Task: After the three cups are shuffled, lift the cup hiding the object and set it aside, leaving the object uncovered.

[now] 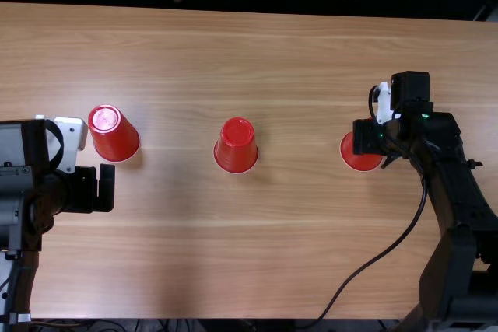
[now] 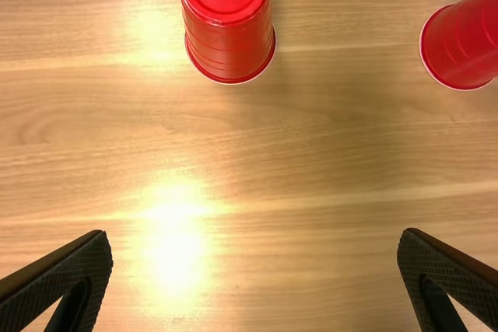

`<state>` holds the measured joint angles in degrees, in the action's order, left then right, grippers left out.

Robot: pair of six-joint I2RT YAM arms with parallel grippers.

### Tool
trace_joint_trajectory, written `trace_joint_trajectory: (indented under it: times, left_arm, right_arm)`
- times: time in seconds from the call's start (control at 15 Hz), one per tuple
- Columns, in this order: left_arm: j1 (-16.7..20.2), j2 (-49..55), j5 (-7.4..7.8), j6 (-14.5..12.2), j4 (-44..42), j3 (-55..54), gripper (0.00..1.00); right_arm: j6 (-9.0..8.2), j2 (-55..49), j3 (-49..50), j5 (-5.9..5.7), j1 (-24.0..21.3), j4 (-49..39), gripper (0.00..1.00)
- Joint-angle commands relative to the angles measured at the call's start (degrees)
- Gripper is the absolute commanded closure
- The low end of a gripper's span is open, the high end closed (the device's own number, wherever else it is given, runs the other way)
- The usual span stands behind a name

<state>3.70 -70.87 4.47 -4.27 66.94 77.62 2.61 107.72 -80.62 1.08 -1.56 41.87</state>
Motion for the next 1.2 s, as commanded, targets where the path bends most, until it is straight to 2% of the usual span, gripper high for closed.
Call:
trace_joint_trajectory:
  times: [0.0, 0.13, 0.87, 1.13]
  left_arm:
    - [-0.72, -0.23, -0.15, -0.16, -0.07, 1.13, 0.0]
    - [-0.72, -0.14, -0.15, -0.16, -0.18, 0.42, 0.0]
    - [-0.63, 0.29, -0.15, -0.16, 0.25, 0.25, 0.0]
    - [-0.72, 0.47, -0.15, -0.16, 0.46, 0.16, 0.0]
  right_arm:
    - [-0.61, 0.47, -1.29, 0.29, 0.77, -0.04, 0.68]
    - [-0.61, -0.14, -1.21, 0.29, 0.77, 0.07, 0.79]
    - [-0.71, -21.85, 0.02, 0.08, -0.2, 0.49, 0.78]
    - [-0.61, -26.51, 6.97, -0.13, -7.49, -0.14, 0.77]
